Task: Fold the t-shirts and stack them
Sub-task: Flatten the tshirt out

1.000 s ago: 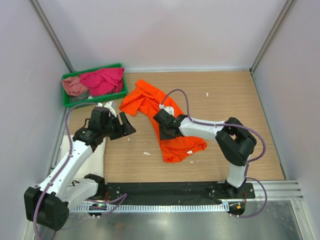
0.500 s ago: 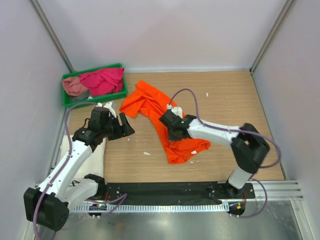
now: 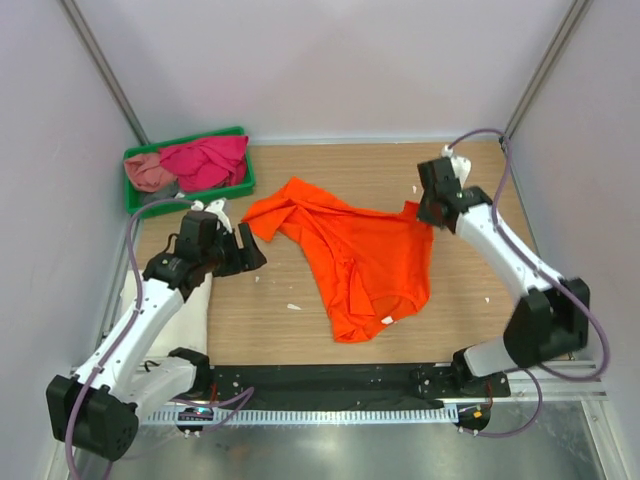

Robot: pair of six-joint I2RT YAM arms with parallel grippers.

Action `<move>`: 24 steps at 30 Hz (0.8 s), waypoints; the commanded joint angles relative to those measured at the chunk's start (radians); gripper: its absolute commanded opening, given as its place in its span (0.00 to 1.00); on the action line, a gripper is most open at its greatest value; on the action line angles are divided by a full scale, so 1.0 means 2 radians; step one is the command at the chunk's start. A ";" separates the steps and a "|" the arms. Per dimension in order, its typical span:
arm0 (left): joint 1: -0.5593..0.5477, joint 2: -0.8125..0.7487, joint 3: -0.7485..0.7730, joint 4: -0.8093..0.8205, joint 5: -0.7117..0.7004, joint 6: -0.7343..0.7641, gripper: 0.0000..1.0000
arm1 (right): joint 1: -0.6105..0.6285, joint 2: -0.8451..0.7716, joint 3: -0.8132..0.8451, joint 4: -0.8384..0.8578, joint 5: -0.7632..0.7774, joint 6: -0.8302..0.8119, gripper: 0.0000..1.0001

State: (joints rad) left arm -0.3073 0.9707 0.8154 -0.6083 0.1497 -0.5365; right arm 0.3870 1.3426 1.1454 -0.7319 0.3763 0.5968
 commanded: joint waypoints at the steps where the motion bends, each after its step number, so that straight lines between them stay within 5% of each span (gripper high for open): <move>1: -0.001 0.012 0.025 -0.012 -0.004 0.017 0.74 | -0.061 0.098 0.101 0.119 0.011 -0.139 0.03; 5: -0.001 0.025 0.026 -0.004 -0.004 0.017 0.75 | -0.092 0.237 0.275 0.035 -0.019 -0.122 0.49; 8: 0.003 0.047 0.029 0.002 0.003 0.024 0.77 | -0.074 0.235 0.290 -0.037 -0.055 -0.107 0.55; 11: 0.009 0.100 0.048 0.020 0.036 0.037 0.67 | -0.024 0.150 0.187 -0.023 -0.035 -0.117 0.61; 17: 0.015 0.232 0.128 0.004 0.058 0.075 0.51 | 0.022 0.044 0.007 0.028 -0.147 -0.045 0.54; 19: 0.014 0.280 0.148 0.013 0.057 0.083 0.49 | 0.032 0.031 -0.051 0.061 -0.155 -0.022 0.42; 24: 0.010 0.353 0.185 0.043 0.015 0.116 0.46 | 0.052 0.014 -0.092 0.077 -0.178 -0.003 0.29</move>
State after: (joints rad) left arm -0.2832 1.6348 1.1244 -0.5720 0.2169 -0.3759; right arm 0.4667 1.3930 0.9756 -0.6445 0.0742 0.5358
